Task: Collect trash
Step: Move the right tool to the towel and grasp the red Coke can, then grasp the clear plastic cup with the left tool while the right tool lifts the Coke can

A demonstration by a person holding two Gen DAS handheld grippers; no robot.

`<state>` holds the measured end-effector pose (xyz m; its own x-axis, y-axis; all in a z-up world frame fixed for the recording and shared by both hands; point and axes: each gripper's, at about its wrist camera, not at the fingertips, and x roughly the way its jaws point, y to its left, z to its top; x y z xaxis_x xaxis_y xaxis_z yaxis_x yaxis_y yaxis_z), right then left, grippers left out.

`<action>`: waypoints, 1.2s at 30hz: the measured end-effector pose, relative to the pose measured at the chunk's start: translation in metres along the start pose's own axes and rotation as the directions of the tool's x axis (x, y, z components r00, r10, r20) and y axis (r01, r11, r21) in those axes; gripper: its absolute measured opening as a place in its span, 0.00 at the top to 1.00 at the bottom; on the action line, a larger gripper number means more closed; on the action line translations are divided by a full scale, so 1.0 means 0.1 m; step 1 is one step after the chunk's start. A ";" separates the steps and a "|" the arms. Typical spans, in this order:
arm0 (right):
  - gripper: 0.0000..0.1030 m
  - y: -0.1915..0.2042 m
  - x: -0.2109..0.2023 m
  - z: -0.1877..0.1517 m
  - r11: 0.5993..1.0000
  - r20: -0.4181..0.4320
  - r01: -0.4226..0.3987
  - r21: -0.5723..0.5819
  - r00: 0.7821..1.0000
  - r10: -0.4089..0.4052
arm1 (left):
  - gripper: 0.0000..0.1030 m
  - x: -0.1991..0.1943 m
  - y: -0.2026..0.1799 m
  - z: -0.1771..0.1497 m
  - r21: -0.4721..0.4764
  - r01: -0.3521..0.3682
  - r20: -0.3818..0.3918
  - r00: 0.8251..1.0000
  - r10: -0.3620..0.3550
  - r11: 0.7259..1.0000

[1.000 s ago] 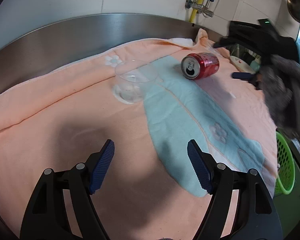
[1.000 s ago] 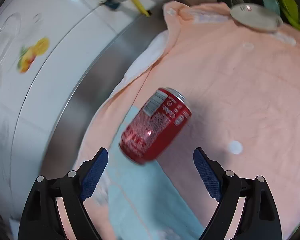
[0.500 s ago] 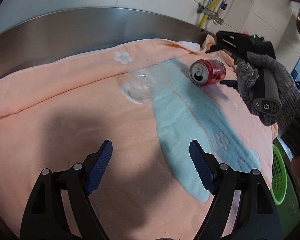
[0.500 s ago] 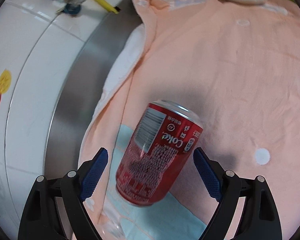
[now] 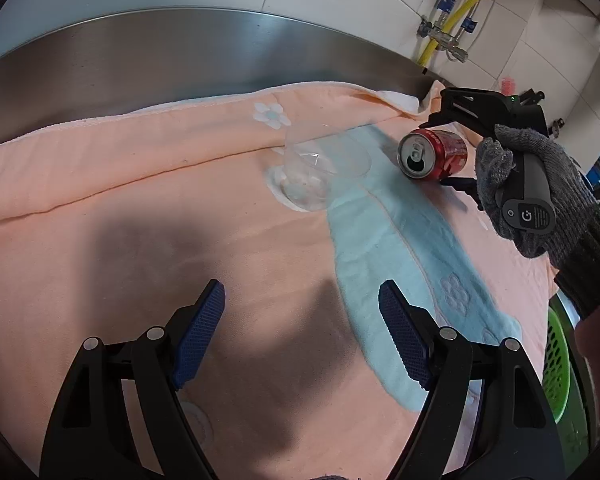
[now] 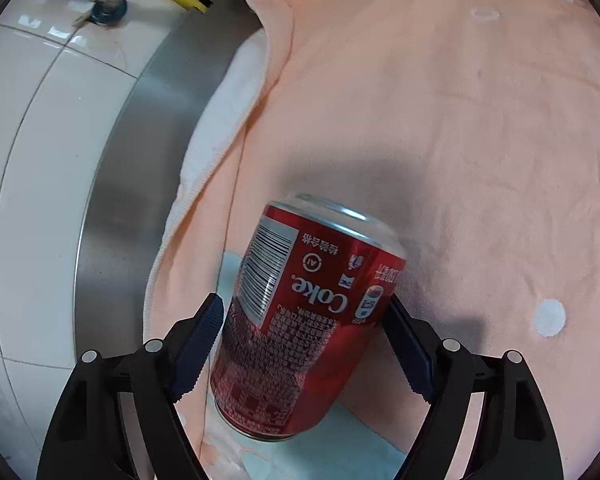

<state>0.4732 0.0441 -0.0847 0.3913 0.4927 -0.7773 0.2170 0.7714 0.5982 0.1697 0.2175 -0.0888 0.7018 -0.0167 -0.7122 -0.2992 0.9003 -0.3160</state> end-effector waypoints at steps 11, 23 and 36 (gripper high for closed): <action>0.29 -0.10 -0.14 -0.09 0.997 0.000 -0.040 -0.061 0.999 0.040 | 0.24 0.01 0.02 0.01 -0.002 -0.014 0.009 1.000 0.014 1.000; 0.29 -0.52 -0.85 -0.35 0.963 -0.066 -0.177 -0.202 0.984 0.166 | 0.24 0.06 0.09 0.09 -0.024 -0.085 0.006 0.996 0.085 0.996; 0.29 -0.79 -1.39 -0.72 0.911 -0.069 -0.213 -0.353 0.977 0.201 | 0.24 0.27 -0.27 0.64 0.136 -0.070 0.029 0.997 0.066 0.988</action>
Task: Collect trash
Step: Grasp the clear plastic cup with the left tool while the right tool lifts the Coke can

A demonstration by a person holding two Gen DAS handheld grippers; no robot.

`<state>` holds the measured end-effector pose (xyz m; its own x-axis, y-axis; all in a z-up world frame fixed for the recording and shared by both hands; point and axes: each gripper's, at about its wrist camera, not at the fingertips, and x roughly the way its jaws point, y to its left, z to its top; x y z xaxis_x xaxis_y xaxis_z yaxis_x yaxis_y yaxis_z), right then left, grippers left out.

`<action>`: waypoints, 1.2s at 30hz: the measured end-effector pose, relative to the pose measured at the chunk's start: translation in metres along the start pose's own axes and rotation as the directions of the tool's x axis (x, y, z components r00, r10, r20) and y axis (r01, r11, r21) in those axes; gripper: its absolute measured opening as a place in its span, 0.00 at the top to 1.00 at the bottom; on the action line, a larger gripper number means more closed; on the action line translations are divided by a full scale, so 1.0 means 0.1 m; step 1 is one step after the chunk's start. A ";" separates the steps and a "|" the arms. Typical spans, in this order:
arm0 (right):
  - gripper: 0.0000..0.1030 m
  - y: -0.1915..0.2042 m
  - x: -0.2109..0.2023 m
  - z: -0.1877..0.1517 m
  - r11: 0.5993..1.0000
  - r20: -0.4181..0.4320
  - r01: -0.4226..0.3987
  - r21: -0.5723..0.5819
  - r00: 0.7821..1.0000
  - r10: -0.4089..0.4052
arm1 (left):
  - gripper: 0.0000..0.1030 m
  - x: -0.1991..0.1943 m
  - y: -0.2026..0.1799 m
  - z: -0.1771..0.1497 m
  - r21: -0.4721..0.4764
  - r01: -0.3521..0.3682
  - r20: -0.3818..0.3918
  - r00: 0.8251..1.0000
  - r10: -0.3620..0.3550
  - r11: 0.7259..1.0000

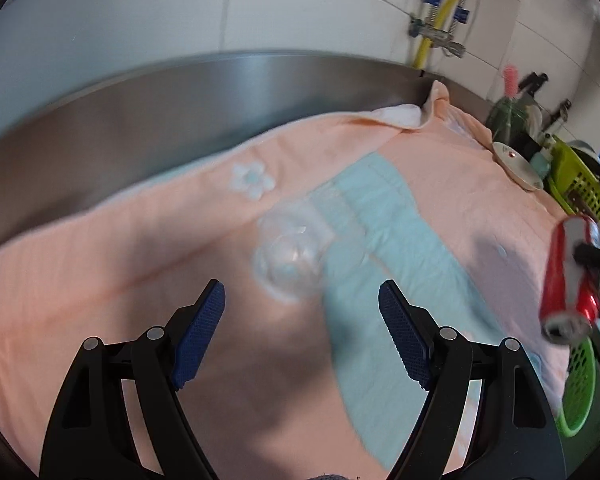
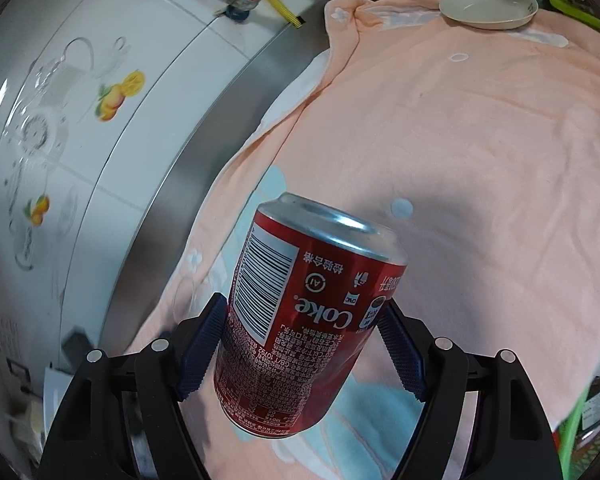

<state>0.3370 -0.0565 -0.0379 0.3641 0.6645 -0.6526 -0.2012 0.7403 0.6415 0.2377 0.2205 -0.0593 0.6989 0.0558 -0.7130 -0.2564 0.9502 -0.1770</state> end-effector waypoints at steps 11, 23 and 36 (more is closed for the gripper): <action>0.29 -0.03 -0.47 -0.41 0.995 0.035 0.017 -0.095 0.999 -0.014 | 0.24 0.30 -0.11 0.18 0.077 -0.041 -0.028 0.999 0.044 0.996; 0.29 -0.10 -0.72 -0.66 0.984 0.073 0.072 -0.162 0.995 -0.061 | 0.31 0.45 -0.05 0.20 0.050 -0.010 -0.038 0.999 0.012 0.999; 0.29 -0.30 -1.01 -0.79 0.981 0.115 0.124 -0.153 0.988 -0.107 | 0.41 0.32 -0.11 0.13 0.067 0.029 -0.022 0.999 -0.028 0.997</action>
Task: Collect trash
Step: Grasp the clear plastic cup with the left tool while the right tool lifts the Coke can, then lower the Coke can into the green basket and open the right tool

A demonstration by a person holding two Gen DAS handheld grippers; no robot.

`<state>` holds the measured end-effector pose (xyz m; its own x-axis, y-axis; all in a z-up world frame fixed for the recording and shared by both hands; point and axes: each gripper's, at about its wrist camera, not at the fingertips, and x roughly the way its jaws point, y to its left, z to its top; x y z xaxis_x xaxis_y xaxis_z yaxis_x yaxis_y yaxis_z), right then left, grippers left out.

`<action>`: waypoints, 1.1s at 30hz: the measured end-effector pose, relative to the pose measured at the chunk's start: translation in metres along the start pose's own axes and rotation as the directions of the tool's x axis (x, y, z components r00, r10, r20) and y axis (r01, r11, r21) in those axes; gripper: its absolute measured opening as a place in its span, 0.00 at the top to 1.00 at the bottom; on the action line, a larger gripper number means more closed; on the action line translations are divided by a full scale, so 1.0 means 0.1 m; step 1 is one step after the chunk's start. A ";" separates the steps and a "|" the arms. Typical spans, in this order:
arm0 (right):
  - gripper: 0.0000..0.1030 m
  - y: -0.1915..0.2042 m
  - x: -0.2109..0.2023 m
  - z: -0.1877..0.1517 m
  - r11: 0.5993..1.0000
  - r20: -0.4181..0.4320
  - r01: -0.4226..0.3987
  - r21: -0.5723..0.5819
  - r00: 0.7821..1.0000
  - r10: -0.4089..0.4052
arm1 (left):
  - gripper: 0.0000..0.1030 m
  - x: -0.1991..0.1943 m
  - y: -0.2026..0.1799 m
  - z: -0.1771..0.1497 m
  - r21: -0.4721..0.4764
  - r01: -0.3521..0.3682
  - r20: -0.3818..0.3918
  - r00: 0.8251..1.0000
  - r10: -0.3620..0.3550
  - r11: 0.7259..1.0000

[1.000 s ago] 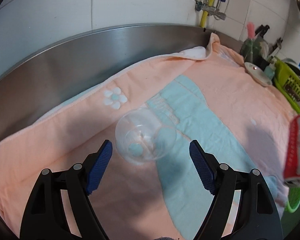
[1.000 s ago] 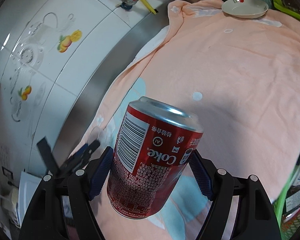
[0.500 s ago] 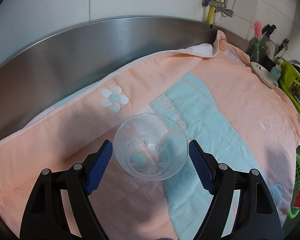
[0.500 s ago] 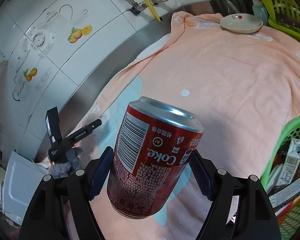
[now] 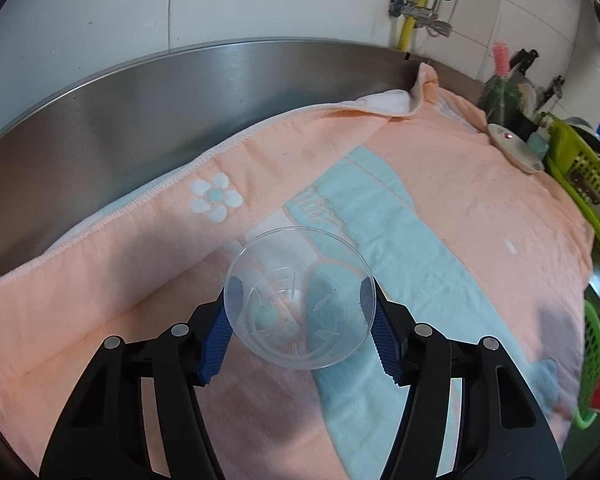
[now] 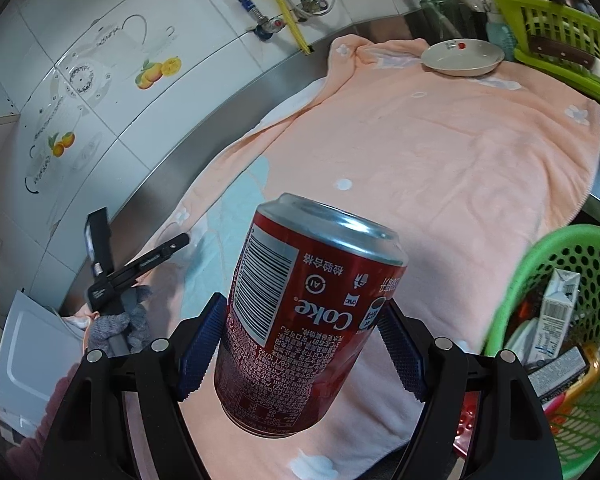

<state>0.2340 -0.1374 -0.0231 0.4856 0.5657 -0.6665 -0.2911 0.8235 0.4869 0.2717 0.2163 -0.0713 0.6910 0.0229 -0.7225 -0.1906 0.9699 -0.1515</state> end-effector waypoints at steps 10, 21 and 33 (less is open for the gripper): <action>0.29 -0.52 -0.54 -0.15 0.992 0.044 0.111 0.066 0.992 -0.114 | 0.42 -0.45 -0.36 -0.14 0.081 0.062 0.037 0.997 -0.065 0.995; 0.29 -1.53 -0.99 -0.45 0.894 -0.014 0.434 0.111 0.900 -0.435 | 0.42 -0.92 -1.20 -0.33 0.213 0.203 0.057 0.974 -0.220 0.956; 0.29 -2.11 -0.83 -0.71 0.841 -0.095 0.524 0.135 0.852 -0.515 | 0.42 -1.08 -2.34 -0.61 0.326 0.359 -0.015 0.927 -0.375 0.874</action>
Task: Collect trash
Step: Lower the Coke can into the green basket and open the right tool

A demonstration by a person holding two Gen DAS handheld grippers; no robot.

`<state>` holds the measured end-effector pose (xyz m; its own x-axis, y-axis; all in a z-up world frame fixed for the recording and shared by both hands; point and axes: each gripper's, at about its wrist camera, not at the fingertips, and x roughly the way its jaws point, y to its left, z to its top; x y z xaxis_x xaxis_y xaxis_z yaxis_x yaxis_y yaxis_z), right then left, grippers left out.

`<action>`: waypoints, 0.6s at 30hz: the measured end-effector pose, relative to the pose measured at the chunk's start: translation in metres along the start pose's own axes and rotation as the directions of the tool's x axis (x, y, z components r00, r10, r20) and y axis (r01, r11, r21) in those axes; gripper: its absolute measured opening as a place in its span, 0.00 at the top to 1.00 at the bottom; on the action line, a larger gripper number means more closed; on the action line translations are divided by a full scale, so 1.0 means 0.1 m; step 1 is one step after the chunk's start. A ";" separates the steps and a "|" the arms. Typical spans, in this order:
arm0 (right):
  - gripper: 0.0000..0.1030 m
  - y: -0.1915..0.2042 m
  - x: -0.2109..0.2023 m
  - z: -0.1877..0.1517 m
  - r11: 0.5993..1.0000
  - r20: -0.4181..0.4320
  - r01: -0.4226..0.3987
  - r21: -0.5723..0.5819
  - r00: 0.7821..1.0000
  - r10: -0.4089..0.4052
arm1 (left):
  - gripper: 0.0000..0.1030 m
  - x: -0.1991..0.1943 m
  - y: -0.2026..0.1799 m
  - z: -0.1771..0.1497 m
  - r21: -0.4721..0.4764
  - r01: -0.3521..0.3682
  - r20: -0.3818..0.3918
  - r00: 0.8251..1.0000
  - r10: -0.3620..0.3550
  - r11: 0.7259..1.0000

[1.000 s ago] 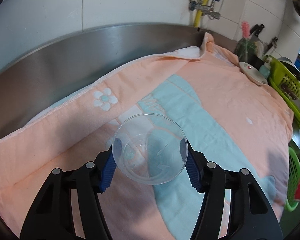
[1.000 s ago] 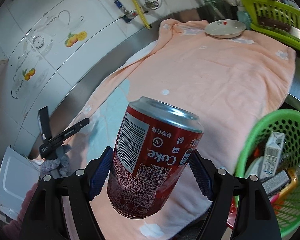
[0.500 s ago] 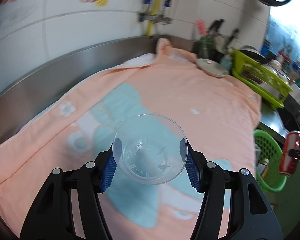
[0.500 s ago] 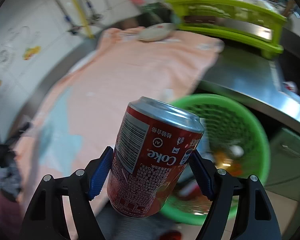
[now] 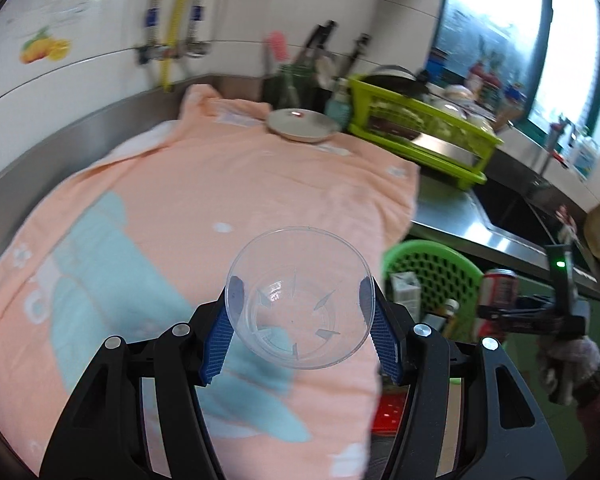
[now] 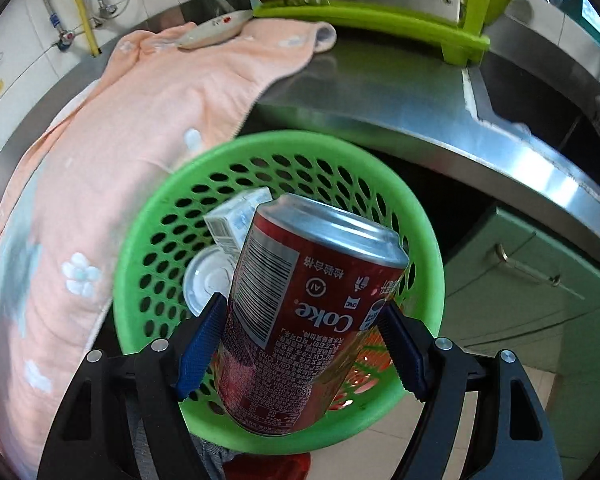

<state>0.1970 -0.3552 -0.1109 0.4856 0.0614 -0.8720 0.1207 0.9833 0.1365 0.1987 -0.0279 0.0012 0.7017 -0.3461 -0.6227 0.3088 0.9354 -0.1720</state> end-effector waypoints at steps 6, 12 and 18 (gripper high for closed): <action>0.29 -0.01 0.15 -0.05 0.999 -0.020 0.023 -0.036 1.000 -0.023 | 0.42 0.25 -0.47 -0.03 0.057 0.054 -0.043 0.998 -0.052 0.997; 0.29 -0.02 0.13 -0.06 0.998 -0.009 0.025 -0.061 1.000 -0.025 | 0.42 0.49 -0.76 -0.09 0.073 0.091 -0.092 0.992 -0.084 0.993; 0.27 -0.07 0.00 -0.08 0.999 0.016 -0.002 -0.045 1.000 0.003 | 0.42 0.71 -0.94 -0.15 0.083 0.110 -0.133 0.986 -0.098 0.991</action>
<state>0.1895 -0.3607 -0.1160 0.4998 0.0612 -0.8640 0.0808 0.9899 0.1168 0.2101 -0.1393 -0.0382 0.5761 -0.4235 -0.6991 0.4358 0.8828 -0.1756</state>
